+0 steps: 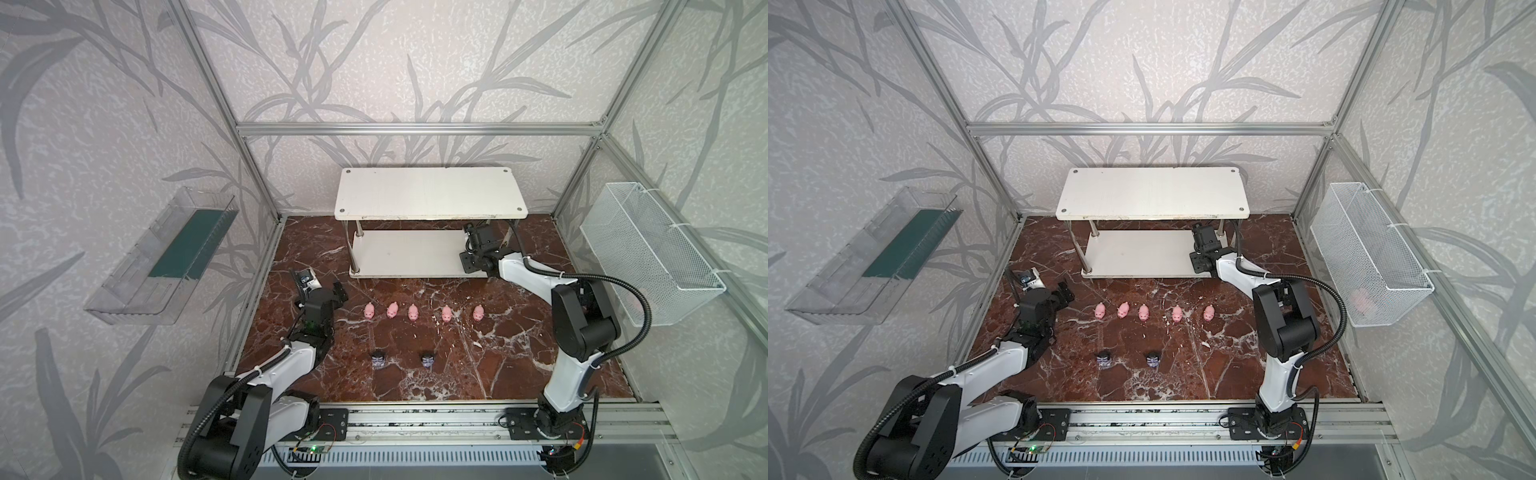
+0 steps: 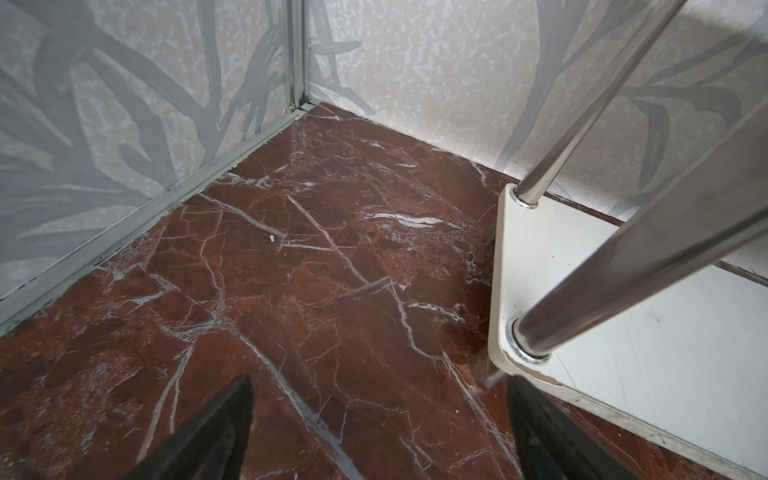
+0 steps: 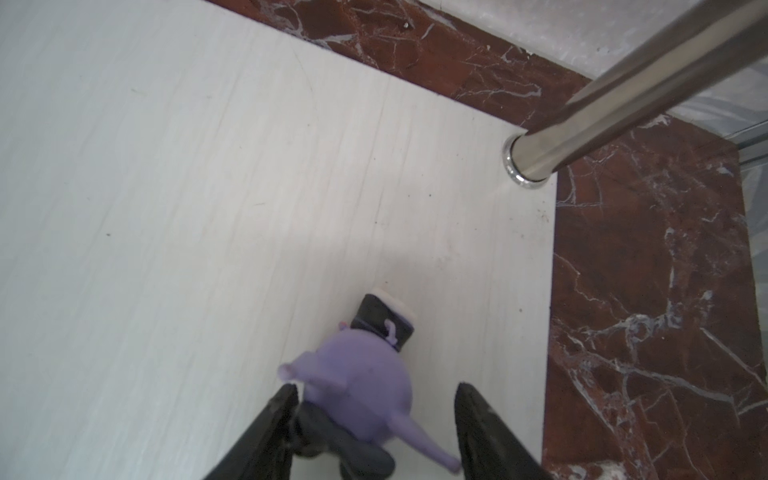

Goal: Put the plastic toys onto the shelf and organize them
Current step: 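Lower the figure onto the lower shelf and open the right gripper, then move the right gripper back over the next purple figure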

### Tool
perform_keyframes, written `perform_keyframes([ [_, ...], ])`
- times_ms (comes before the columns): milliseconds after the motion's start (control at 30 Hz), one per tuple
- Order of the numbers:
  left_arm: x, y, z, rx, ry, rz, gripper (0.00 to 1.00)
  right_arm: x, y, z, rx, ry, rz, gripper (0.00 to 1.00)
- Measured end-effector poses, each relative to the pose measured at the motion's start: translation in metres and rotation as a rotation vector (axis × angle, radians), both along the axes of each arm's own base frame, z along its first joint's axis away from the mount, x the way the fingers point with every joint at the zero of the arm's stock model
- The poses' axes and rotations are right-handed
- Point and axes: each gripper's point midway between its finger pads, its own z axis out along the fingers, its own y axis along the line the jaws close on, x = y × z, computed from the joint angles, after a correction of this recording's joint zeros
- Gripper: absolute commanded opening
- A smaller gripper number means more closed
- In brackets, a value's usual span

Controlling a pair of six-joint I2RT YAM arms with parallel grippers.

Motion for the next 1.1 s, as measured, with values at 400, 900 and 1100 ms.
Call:
perform_keyframes([
  [400, 0.002, -0.001, 0.0, -0.006, -0.001, 0.0, 0.93, -0.002, 0.003, 0.024, 0.033, -0.039, 0.021, 0.63],
  [900, 0.002, -0.001, -0.002, -0.011, 0.003, 0.003, 0.93, -0.039, 0.043, 0.068, 0.31, -0.086, 0.179, 0.64],
  [1100, 0.002, 0.001, -0.002, -0.011, 0.003, 0.007, 0.93, -0.075, 0.064, 0.097, 0.369, -0.141, 0.273, 0.64],
])
